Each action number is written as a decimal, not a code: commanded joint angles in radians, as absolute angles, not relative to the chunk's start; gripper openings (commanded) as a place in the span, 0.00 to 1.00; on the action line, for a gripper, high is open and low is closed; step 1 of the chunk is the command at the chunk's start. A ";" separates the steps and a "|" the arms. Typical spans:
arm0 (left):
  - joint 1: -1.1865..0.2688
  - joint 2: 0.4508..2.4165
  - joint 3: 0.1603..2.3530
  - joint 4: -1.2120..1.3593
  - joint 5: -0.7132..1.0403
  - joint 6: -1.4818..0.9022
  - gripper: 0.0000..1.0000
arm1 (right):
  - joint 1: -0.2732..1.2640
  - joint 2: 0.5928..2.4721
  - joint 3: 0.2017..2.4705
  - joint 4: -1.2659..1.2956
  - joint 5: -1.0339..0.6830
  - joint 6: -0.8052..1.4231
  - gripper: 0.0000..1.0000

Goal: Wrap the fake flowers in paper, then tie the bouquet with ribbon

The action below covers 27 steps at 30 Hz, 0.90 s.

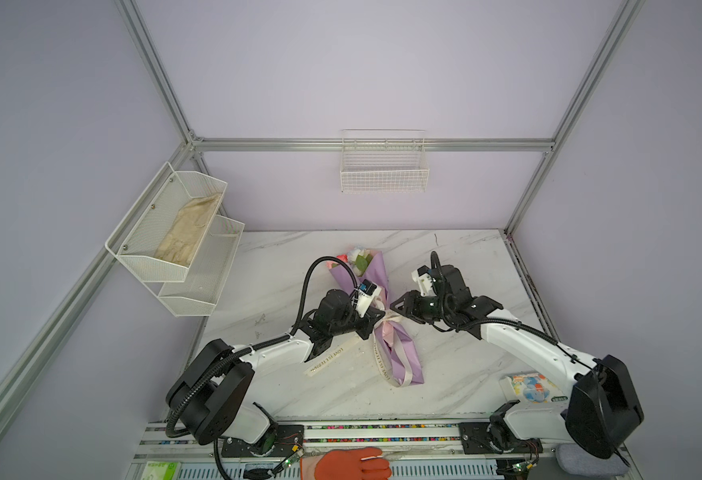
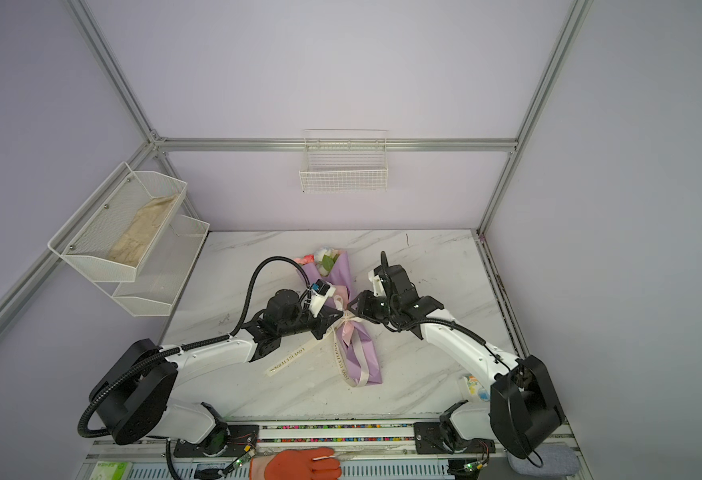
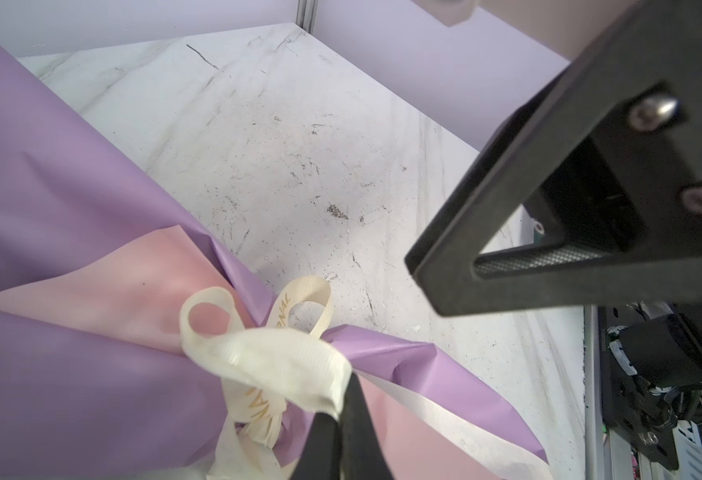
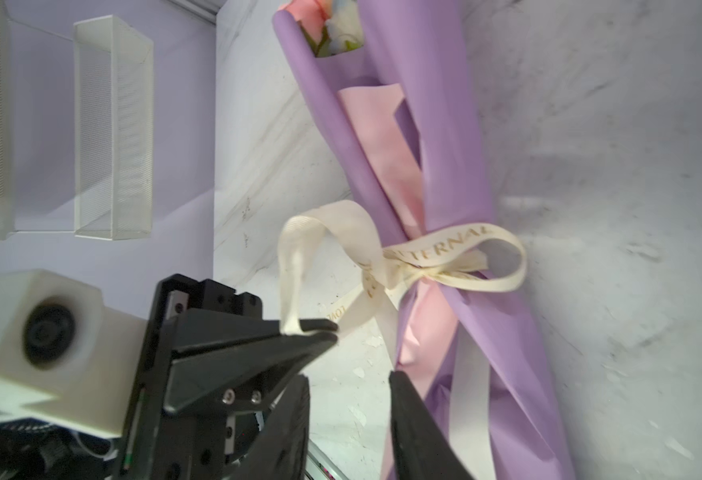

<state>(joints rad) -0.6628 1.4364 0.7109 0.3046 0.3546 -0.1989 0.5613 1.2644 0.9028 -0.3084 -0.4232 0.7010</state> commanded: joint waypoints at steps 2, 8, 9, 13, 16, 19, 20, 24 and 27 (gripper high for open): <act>-0.658 1.379 0.716 0.313 0.361 -0.208 0.00 | 0.598 1.234 0.837 -0.494 -0.380 0.670 0.30; -0.658 1.374 0.718 0.300 0.360 -0.207 0.00 | 0.680 1.275 0.859 -0.564 -0.348 0.674 0.32; -0.658 1.376 0.718 0.299 0.358 -0.207 0.00 | 0.690 1.285 0.866 -0.576 -0.336 0.672 0.32; -0.658 1.382 0.718 0.297 0.360 -0.206 0.00 | 0.727 1.338 0.890 -0.619 -0.294 0.662 0.35; -0.658 1.388 0.722 0.292 0.366 -0.203 0.00 | 0.749 1.364 0.902 -0.627 -0.276 0.660 0.37; -0.656 1.391 0.726 0.284 0.372 -0.202 0.00 | 0.771 1.402 0.915 -0.636 -0.271 0.658 0.39; -0.657 1.393 0.727 0.285 0.375 -0.203 0.00 | 0.779 1.412 0.920 -0.640 -0.269 0.656 0.39; -0.657 1.401 0.731 0.286 0.380 -0.205 0.00 | 0.809 1.464 0.943 -0.681 -0.207 0.657 0.39; -0.657 1.403 0.733 0.288 0.383 -0.205 0.00 | 0.819 1.487 0.960 -0.712 -0.154 0.660 0.34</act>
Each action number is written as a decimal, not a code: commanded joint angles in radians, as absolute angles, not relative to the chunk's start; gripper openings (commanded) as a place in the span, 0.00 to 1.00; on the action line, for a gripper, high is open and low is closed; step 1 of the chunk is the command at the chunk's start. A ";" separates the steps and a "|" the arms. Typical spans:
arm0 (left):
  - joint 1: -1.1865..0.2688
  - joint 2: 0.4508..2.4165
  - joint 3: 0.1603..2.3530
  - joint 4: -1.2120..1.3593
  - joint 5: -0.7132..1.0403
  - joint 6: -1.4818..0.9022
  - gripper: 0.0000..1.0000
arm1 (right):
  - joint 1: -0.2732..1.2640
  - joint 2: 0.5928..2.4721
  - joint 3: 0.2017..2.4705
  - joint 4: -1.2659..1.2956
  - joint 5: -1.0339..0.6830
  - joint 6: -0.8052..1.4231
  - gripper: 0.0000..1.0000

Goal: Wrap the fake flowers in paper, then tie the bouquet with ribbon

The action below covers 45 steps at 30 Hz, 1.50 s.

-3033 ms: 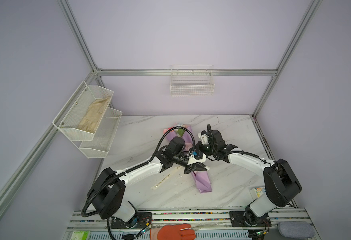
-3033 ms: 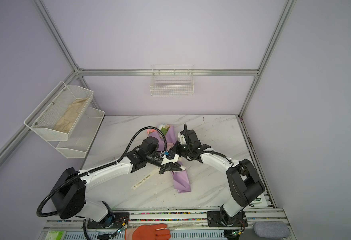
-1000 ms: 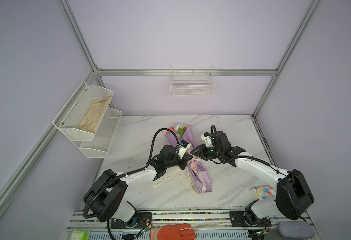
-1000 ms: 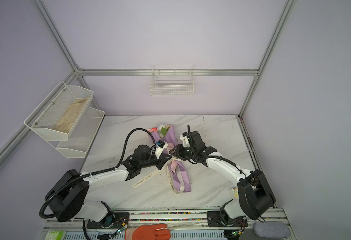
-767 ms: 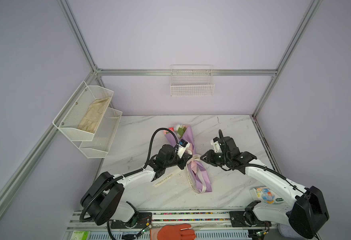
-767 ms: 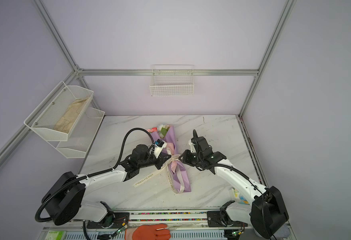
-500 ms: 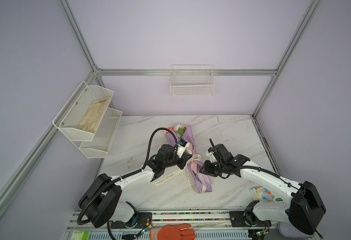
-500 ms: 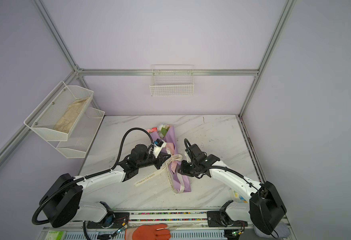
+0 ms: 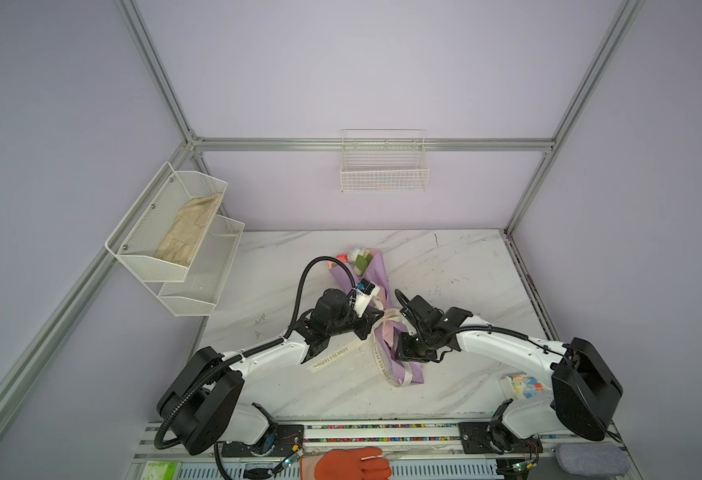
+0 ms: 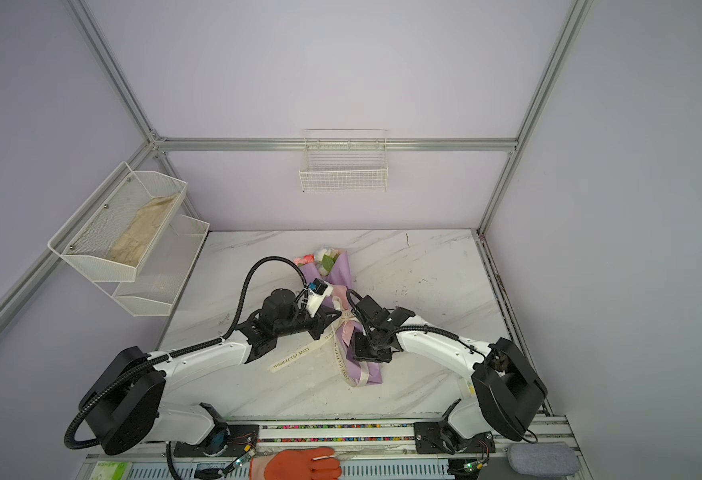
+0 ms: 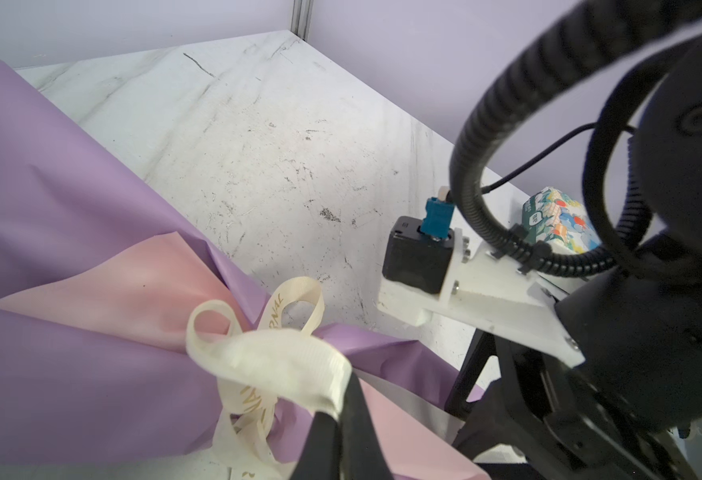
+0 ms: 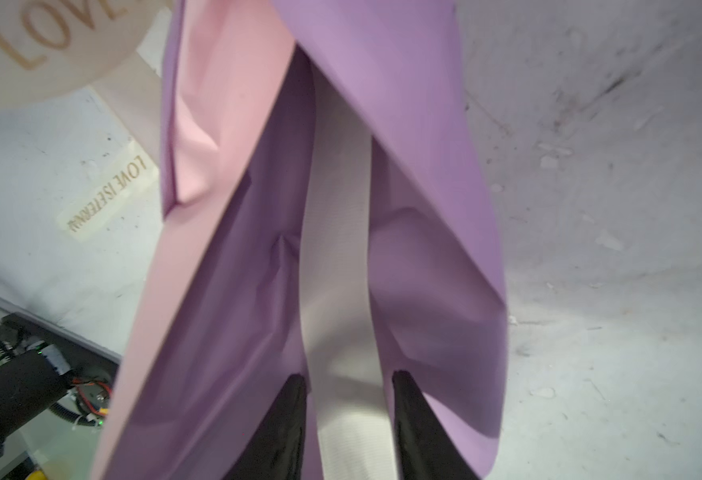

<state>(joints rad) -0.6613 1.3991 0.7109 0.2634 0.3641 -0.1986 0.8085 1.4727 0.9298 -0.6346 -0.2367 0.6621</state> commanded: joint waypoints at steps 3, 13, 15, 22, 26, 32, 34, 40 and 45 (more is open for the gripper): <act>-0.656 1.405 0.736 0.289 0.385 -0.205 0.00 | 0.825 1.488 0.963 -0.705 -0.148 0.663 0.21; -0.657 1.404 0.739 0.270 0.386 -0.198 0.00 | 0.826 1.380 0.980 -0.757 -0.106 0.687 0.00; -0.657 1.405 0.737 0.259 0.380 -0.194 0.00 | 0.826 1.310 0.986 -0.774 -0.083 0.715 0.00; -0.655 1.393 0.735 0.229 0.363 -0.174 0.00 | 0.823 1.152 1.115 -0.733 -0.101 0.739 0.00; -0.653 1.393 0.734 0.217 0.362 -0.165 0.00 | 0.822 1.156 1.235 -0.635 -0.189 0.705 0.00; -0.654 1.391 0.731 0.222 0.359 -0.167 0.00 | 0.802 1.284 1.323 -0.582 -0.115 0.671 0.00; -0.653 1.388 0.729 0.218 0.354 -0.166 0.00 | 0.751 1.319 1.329 -0.608 -0.036 0.675 0.00; -0.653 1.366 0.700 0.220 0.324 -0.173 0.00 | 0.490 1.302 1.259 -0.483 -0.073 0.615 0.00; -0.652 1.348 0.674 0.205 0.312 -0.171 0.00 | 0.332 1.285 1.147 -0.507 -0.055 0.579 0.00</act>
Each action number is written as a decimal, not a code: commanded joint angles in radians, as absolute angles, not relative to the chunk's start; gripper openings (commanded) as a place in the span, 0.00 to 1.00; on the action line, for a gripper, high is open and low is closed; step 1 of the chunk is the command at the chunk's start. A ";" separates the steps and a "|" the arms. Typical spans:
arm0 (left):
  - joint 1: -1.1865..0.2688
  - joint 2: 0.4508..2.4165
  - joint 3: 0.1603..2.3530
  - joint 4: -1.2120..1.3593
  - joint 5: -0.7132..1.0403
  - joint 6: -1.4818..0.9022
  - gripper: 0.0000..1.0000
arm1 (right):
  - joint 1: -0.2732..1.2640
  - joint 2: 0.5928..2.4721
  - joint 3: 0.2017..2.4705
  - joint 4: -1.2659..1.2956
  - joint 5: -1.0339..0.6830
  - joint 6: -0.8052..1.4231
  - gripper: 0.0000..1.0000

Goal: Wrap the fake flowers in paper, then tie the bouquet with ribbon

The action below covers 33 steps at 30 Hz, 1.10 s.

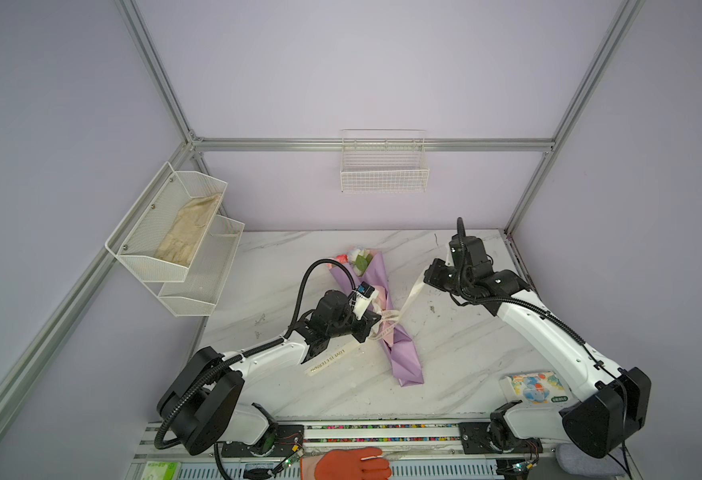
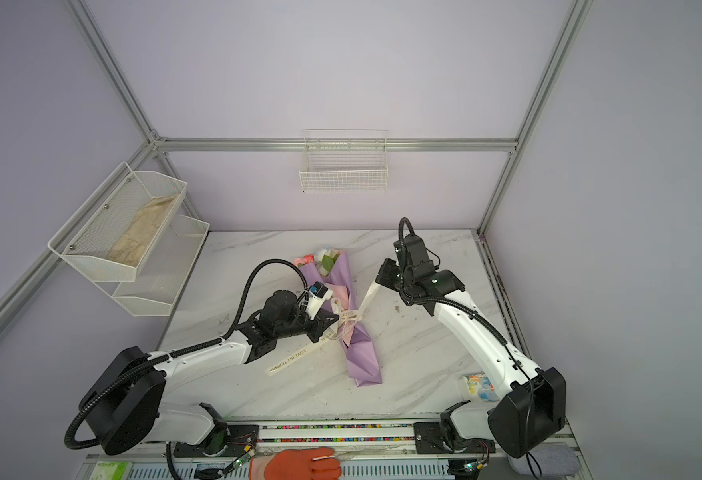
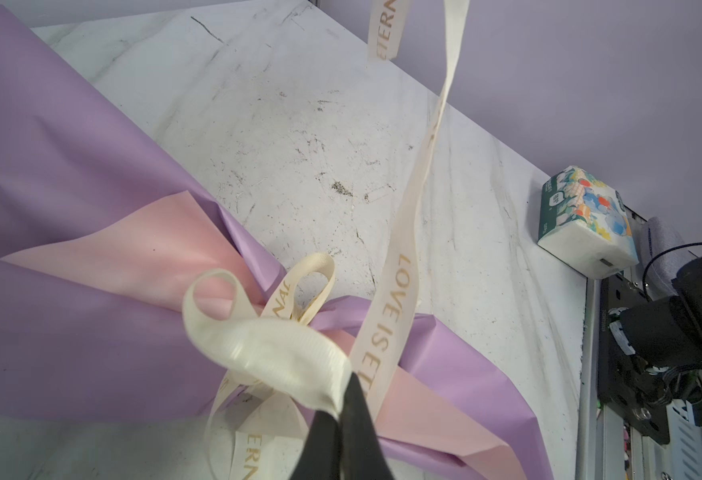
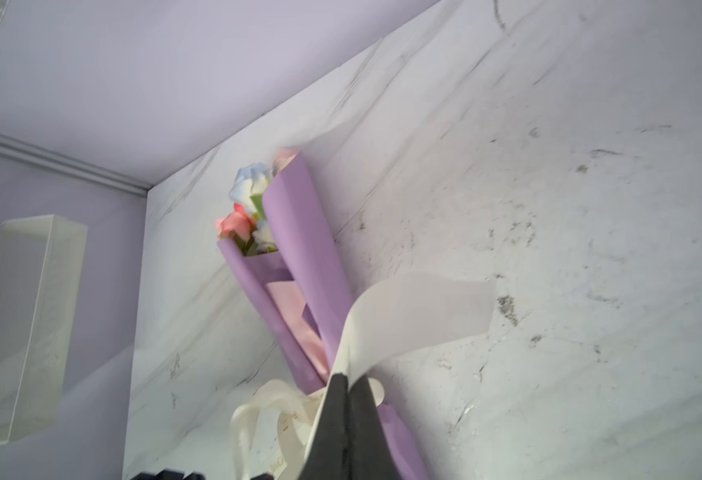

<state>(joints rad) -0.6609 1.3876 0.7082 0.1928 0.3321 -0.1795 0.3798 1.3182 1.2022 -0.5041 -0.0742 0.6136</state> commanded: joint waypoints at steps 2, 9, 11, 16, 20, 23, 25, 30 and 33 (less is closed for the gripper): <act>-0.652 1.343 0.655 0.216 0.311 -0.179 0.00 | 0.276 1.272 1.107 -0.538 -0.010 0.557 0.00; -0.652 1.353 0.621 0.188 0.329 -0.201 0.00 | 0.240 1.267 0.975 -0.545 -0.070 0.540 0.00; -0.652 1.348 0.588 0.198 0.321 -0.208 0.00 | 0.237 1.288 0.940 -0.555 -0.013 0.542 0.00; -0.652 1.301 0.487 0.256 0.262 -0.313 0.00 | 0.215 1.308 0.947 -0.559 0.079 0.538 0.00; -0.652 1.271 0.449 0.236 0.202 -0.338 0.00 | 0.212 1.322 0.976 -0.543 0.063 0.514 0.00; -0.651 1.246 0.445 0.197 0.130 -0.363 0.00 | 0.212 1.341 0.992 -0.542 0.042 0.497 0.00; -0.651 1.208 0.441 0.171 0.066 -0.400 0.00 | 0.212 1.348 0.994 -0.540 0.039 0.492 0.00; -0.650 1.128 0.414 0.099 -0.020 -0.426 0.00 | 0.212 1.339 0.995 -0.538 0.046 0.493 0.00; -0.650 1.102 0.387 0.098 -0.015 -0.430 0.06 | 0.213 1.339 0.997 -0.537 0.034 0.481 0.00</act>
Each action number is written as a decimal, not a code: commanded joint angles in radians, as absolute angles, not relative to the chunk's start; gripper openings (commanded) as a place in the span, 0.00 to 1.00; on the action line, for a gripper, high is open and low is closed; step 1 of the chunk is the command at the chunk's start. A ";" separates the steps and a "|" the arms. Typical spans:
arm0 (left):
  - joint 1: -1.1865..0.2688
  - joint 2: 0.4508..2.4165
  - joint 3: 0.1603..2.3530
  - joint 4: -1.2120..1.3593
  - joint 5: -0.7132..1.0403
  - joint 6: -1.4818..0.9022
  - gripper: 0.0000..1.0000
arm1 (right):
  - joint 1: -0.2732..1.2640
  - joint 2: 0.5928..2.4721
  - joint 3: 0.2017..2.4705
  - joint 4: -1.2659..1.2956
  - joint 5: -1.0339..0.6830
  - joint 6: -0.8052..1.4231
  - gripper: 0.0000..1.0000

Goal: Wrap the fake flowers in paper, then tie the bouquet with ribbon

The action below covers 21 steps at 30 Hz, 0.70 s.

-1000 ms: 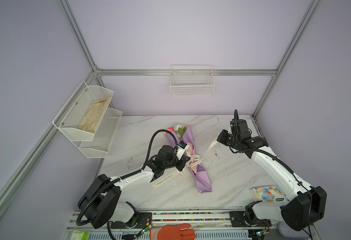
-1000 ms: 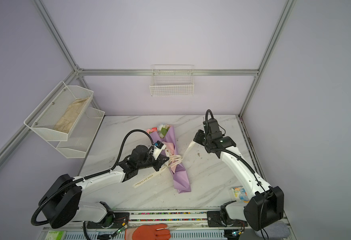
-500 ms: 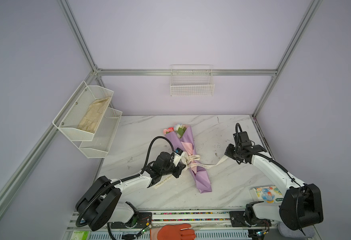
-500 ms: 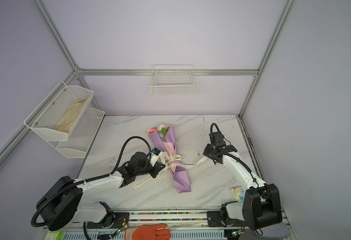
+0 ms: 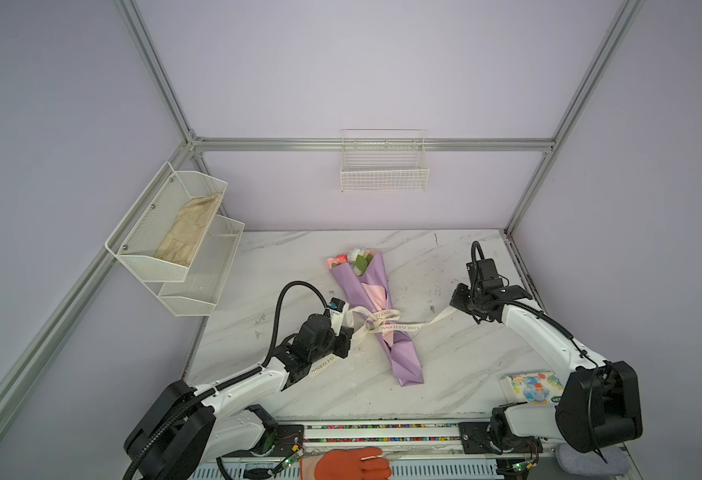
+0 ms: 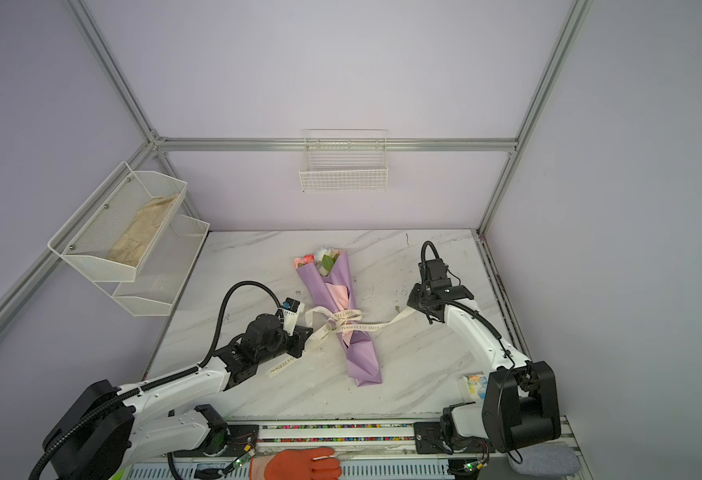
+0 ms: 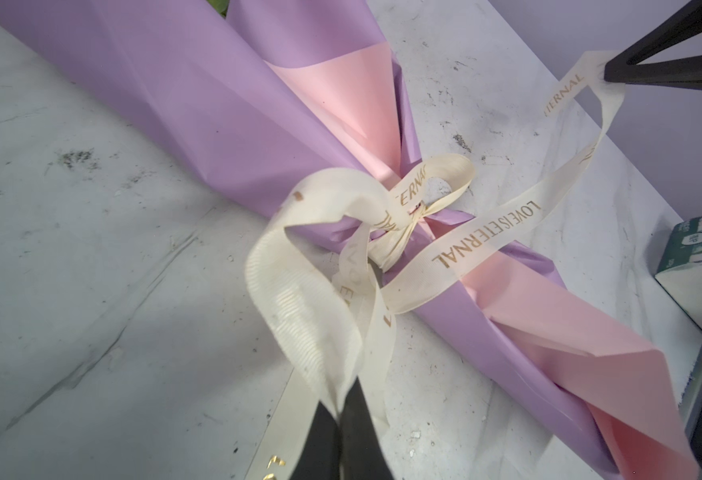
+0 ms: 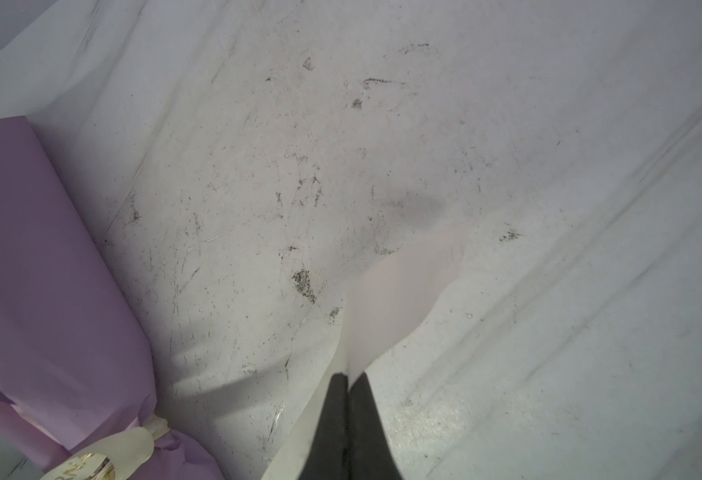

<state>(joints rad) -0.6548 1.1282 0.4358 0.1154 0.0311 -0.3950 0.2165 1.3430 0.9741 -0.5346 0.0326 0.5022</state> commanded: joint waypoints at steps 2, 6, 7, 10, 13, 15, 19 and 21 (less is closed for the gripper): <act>-0.650 1.111 0.376 0.106 -0.005 -0.437 0.12 | 0.213 1.338 0.992 -0.525 0.005 0.471 0.00; -0.651 1.170 0.412 0.014 -0.039 -0.463 0.23 | 0.212 1.338 0.982 -0.522 0.006 0.474 0.00; -0.650 1.183 0.427 -0.019 -0.050 -0.468 0.23 | 0.213 1.336 0.980 -0.522 0.001 0.475 0.00; -0.651 1.193 0.465 -0.103 -0.072 -0.484 0.36 | 0.212 1.332 0.969 -0.517 -0.009 0.475 0.00; -0.650 1.144 0.479 -0.179 -0.156 -0.516 0.51 | 0.212 1.331 0.962 -0.518 0.001 0.476 0.00; -0.650 1.089 0.494 -0.211 -0.189 -0.498 0.51 | 0.212 1.331 0.960 -0.515 -0.008 0.472 0.00; -0.650 0.997 0.500 -0.077 -0.136 -0.319 0.53 | 0.213 1.324 0.969 -0.511 -0.034 0.455 0.00; -0.651 1.001 0.534 0.035 -0.033 -0.181 0.55 | 0.212 1.317 0.971 -0.509 -0.048 0.447 0.00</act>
